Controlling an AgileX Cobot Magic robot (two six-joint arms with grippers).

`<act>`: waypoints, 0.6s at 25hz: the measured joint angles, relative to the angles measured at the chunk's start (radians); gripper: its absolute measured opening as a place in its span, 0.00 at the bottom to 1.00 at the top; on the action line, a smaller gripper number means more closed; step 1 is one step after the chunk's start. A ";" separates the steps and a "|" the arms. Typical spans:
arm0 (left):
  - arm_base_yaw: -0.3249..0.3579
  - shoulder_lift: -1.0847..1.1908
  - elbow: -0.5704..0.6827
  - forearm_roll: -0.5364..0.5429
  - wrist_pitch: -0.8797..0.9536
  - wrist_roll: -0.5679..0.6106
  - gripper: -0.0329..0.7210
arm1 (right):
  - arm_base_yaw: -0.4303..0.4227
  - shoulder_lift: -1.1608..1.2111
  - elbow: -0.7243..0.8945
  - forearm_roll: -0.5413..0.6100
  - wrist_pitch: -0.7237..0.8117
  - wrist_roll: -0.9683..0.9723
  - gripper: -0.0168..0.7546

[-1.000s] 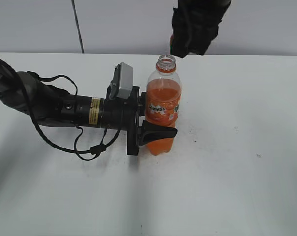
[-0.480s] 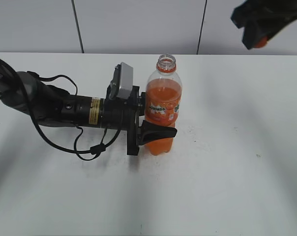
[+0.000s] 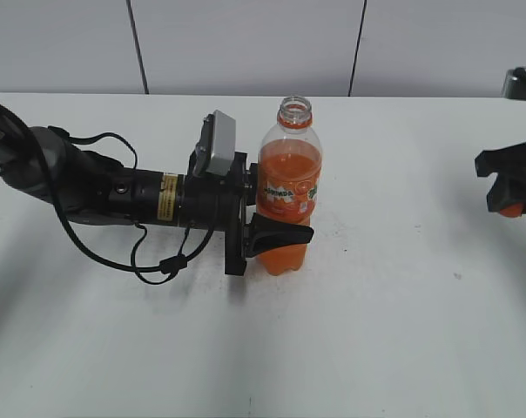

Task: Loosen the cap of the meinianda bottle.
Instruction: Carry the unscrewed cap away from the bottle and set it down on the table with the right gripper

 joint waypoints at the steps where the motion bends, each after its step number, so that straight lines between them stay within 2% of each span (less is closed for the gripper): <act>1: 0.000 0.000 0.000 0.000 0.000 0.000 0.58 | -0.008 0.010 0.028 0.012 -0.043 0.001 0.37; 6: 0.000 0.000 0.000 0.000 0.000 0.000 0.58 | -0.016 0.093 0.069 0.028 -0.134 0.004 0.37; 15: 0.000 0.000 0.000 0.000 0.000 0.000 0.58 | -0.017 0.184 0.071 0.030 -0.149 0.005 0.37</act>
